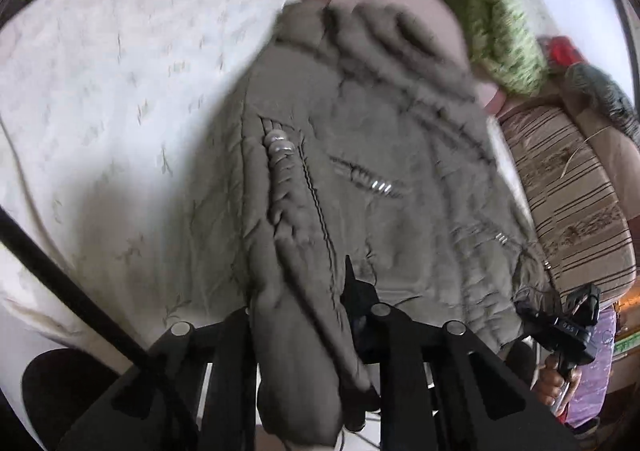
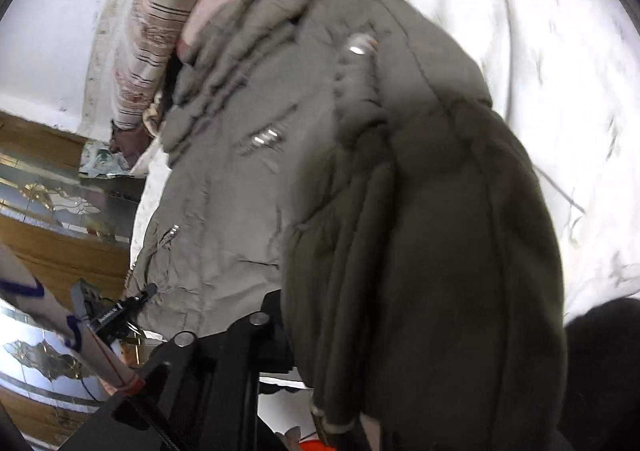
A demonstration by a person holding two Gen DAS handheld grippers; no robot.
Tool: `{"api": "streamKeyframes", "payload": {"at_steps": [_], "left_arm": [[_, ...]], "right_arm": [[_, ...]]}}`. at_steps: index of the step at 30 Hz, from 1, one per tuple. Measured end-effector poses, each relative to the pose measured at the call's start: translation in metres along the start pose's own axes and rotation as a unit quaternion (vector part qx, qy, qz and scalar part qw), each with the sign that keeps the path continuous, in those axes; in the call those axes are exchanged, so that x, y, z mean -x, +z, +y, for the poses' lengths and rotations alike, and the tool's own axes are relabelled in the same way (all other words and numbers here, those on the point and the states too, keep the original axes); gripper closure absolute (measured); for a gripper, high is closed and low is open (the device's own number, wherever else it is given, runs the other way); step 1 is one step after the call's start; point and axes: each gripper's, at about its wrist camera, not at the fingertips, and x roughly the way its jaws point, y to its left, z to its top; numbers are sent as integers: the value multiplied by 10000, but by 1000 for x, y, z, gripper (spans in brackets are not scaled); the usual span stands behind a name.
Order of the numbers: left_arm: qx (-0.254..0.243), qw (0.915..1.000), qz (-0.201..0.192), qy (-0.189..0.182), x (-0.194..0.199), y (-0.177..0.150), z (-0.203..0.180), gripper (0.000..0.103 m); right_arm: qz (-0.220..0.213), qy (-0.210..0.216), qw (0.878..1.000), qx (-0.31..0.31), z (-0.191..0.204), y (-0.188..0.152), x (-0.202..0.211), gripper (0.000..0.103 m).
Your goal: Fold large clothes
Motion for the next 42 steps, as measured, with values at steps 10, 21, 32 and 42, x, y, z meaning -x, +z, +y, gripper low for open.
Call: {"api": "streamKeyframes", "payload": {"at_steps": [10, 21, 32, 42], "left_arm": [[-205, 9993, -256, 150, 65, -50, -1, 87], [-465, 9920, -1175, 79, 94, 46, -54, 87], [47, 9884, -690, 1350, -47, 260, -85, 85], [360, 9860, -250, 1610, -191, 293, -48, 79]], "right_arm": [[-174, 451, 9968, 640, 44, -40, 72, 87], [-639, 351, 9921, 1022, 94, 30, 88, 87], [-590, -328, 9975, 223, 142, 239, 11, 82], [-425, -712, 9947, -616, 75, 306, -108, 76]]}}
